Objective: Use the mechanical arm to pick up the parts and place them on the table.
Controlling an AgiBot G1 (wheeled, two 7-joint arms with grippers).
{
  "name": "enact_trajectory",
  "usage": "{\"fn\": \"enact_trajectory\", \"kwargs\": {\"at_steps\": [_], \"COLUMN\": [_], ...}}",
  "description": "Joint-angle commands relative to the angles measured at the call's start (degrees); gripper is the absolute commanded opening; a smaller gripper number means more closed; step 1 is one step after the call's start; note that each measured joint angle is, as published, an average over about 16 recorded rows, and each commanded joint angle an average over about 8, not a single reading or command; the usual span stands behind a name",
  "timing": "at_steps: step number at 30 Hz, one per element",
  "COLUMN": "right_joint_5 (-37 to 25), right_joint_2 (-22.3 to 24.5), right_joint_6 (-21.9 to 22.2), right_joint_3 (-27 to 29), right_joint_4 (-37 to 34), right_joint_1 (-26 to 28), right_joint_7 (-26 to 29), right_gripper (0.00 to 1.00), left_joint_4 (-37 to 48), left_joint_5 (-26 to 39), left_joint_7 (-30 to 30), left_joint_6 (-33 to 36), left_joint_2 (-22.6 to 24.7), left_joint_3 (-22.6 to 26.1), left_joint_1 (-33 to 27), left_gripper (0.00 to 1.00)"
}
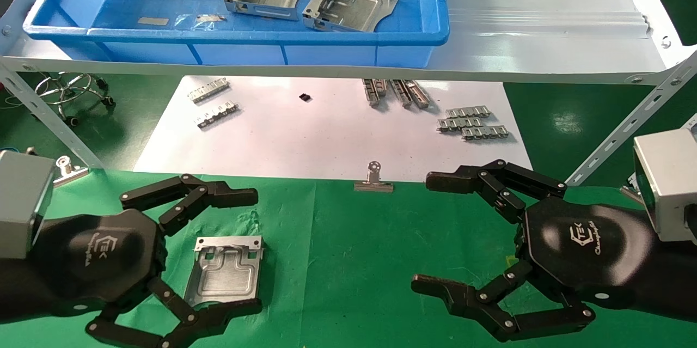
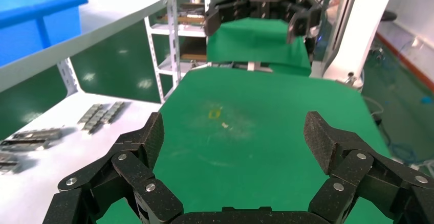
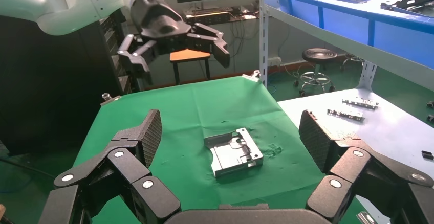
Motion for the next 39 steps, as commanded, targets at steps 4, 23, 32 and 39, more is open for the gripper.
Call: {"fn": "enact_trajectory", "kwargs": {"at_steps": [4, 23, 32, 39], "right_joint_5": [0.0, 0.0, 0.0, 0.0], "right_joint_2": [0.0, 0.01, 0.01, 0.01], "right_joint_6": [0.0, 0.02, 0.01, 0.01], "right_joint_3": [0.0, 0.01, 0.01, 0.01], "right_joint_4": [0.0, -0.02, -0.02, -0.02], "right_joint_1": [0.0, -0.02, -0.02, -0.02], "right_joint_7": [0.0, 0.0, 0.0, 0.0], "right_gripper": [1.0, 1.0, 1.0, 1.0], "left_joint_4": [-2.58, -3.76, -3.5, -3.4], "left_joint_5": [-1.61, -2.44, -2.25, -2.16], "left_joint_7": [-2.43, -3.35, -3.23, -3.18], "left_joint_6": [-0.19, -0.3, -0.29, -0.28], "left_joint_2": [-0.44, -0.68, -0.64, -0.61], "left_joint_3": [-1.96, -2.89, -2.68, -2.61], "left_joint_1": [1.89, 2.8, 2.59, 2.51], "left_gripper": [1.0, 1.0, 1.0, 1.0]}}
